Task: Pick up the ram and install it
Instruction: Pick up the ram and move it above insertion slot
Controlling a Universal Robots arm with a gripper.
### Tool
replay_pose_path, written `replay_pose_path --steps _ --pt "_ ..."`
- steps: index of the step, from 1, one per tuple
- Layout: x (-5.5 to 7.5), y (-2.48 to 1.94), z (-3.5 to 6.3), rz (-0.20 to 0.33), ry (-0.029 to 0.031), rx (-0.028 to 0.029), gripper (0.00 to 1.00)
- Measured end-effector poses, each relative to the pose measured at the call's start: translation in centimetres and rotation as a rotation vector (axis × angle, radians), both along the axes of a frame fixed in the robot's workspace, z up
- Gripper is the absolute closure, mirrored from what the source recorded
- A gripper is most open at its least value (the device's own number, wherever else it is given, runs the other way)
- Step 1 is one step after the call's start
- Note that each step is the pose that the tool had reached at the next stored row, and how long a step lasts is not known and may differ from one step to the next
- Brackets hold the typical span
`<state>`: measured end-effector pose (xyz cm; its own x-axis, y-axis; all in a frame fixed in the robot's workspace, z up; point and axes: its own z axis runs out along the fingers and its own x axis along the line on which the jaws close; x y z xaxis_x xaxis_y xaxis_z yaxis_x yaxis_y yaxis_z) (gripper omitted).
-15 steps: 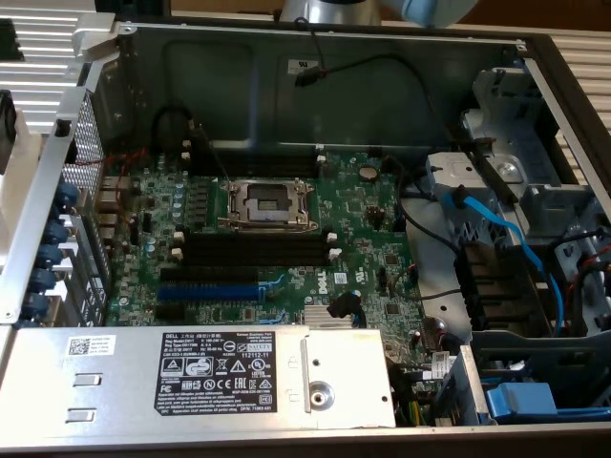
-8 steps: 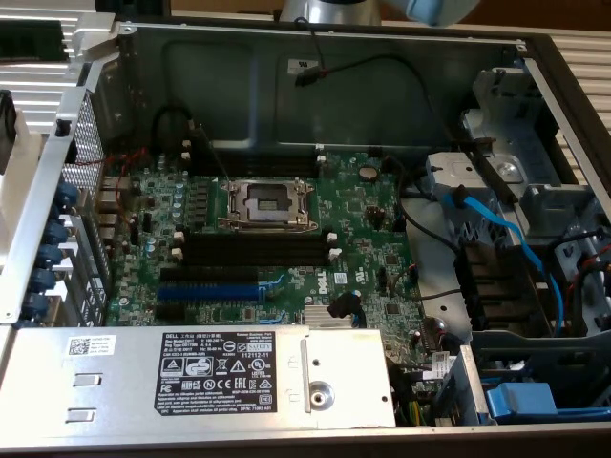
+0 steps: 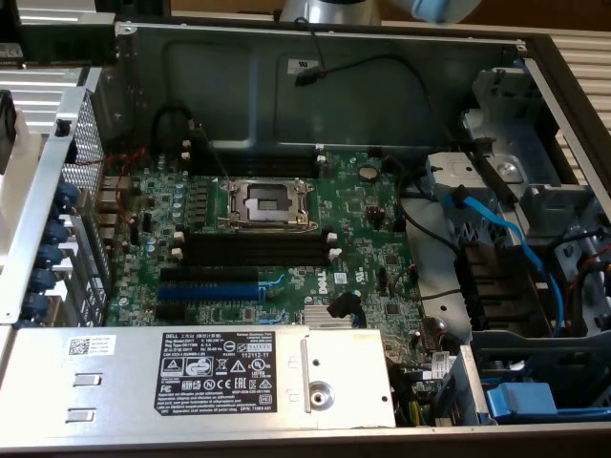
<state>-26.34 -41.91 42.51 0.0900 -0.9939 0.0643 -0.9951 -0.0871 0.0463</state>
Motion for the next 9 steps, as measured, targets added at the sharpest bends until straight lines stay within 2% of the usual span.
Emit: replay_pose_path --steps 9 --pt "4.1 -0.02 0.0 0.0 0.0081 0.0 0.87"
